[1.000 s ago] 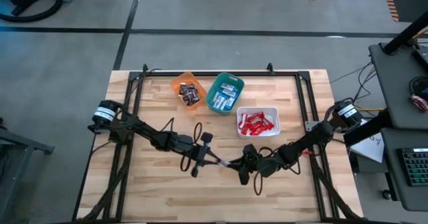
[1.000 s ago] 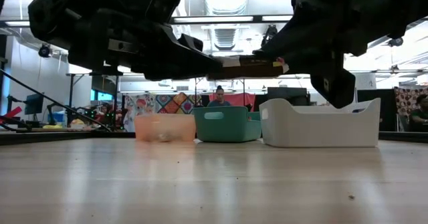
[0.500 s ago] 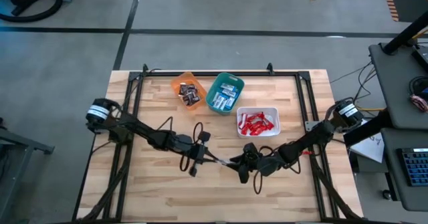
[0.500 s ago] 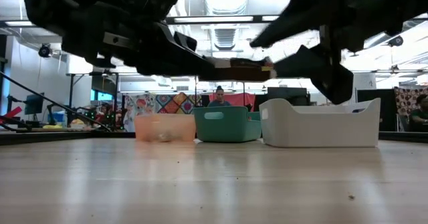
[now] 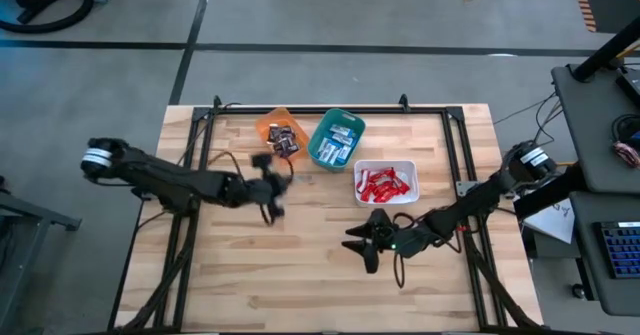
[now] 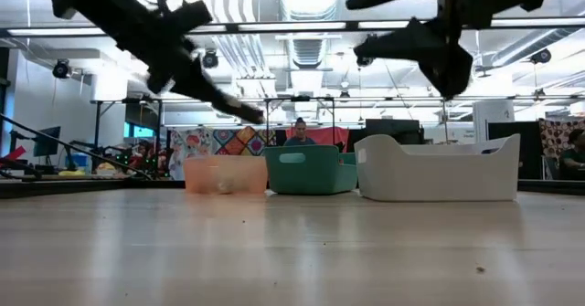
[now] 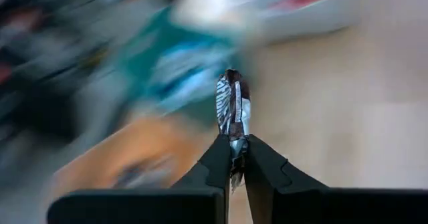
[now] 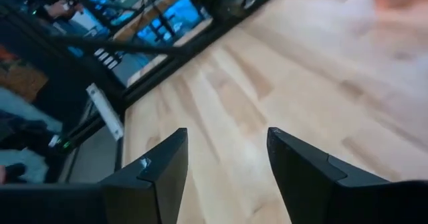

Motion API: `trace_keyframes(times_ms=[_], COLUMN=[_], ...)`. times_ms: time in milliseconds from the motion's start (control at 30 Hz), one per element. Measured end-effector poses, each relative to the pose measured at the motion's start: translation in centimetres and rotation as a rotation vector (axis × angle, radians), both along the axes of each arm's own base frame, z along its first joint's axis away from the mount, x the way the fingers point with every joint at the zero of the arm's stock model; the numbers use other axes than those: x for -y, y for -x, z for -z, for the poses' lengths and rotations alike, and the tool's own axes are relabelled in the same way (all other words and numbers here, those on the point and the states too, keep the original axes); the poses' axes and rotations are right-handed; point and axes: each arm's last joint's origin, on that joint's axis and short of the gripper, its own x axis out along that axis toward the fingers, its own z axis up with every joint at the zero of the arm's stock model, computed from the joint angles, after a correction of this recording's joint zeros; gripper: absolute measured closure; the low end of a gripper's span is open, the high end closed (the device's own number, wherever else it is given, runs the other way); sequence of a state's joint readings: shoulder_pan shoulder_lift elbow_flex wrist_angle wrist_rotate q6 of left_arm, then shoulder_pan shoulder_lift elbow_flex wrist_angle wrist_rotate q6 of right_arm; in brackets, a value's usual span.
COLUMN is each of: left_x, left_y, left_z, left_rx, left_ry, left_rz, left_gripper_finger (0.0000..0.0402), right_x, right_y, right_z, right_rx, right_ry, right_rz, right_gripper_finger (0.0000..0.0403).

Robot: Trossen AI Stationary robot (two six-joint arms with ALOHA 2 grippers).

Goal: Sort candy
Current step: Put the brown chocolate bar into the orange bin

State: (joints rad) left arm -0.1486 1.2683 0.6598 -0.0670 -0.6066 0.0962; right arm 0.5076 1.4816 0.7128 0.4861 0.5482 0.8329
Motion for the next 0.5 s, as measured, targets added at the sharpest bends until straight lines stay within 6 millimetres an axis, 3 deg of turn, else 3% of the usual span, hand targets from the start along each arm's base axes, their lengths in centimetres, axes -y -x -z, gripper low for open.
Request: trace_keyframes(times_ms=[100, 233, 500], left_x=[-2.4, -5.4, -11.7], left_y=[1.4, 2.4, 3.2], left_z=[-0.5, -1.0, 0.0], left_rx=[-0.026, -0.031, -0.148], left_ry=[-0.092, -0.110, -0.005], left_rz=[-0.245, -0.407, -0.394], left_gripper_finger=[0.0396, 0.0398, 0.0399], right_x=[0.2, 0.4, 0.5], right_y=[0.1, 0.1, 0.1], right_z=[-0.4, -0.5, -0.3], right_rx=[0.020, 0.029, 0.024], right_ry=[0.040, 0.070, 0.076], right_rz=[0.043, 0.105, 0.115], right_gripper_finger=[0.0211, 0.0215, 0.0216])
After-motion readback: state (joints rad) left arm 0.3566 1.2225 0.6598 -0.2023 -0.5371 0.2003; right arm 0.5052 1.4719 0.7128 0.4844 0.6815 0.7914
